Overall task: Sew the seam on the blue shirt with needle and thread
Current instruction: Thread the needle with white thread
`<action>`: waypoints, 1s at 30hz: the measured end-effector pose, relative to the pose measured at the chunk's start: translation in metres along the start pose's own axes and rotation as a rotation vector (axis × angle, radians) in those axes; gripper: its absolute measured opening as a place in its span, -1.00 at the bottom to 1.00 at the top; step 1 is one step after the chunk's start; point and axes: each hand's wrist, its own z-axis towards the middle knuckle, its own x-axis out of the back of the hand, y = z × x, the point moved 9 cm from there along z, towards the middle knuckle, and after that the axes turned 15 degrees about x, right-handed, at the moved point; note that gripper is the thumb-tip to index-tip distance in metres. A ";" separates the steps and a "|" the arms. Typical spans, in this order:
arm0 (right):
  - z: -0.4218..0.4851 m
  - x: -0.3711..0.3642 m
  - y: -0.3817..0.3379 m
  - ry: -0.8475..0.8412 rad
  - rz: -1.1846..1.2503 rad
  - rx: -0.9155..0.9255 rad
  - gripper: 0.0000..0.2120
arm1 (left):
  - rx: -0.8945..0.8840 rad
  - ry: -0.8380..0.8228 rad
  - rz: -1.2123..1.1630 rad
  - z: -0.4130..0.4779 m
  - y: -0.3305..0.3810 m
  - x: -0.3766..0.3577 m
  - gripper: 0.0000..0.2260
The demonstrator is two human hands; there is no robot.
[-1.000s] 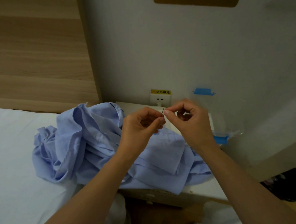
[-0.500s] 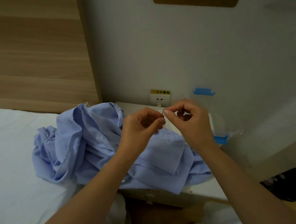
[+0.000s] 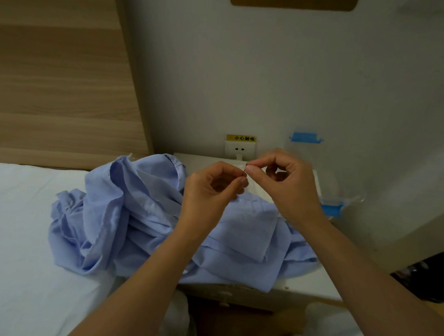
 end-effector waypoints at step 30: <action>0.001 -0.001 -0.001 -0.015 0.072 -0.043 -0.91 | -0.097 0.075 0.100 0.002 0.001 0.006 -0.94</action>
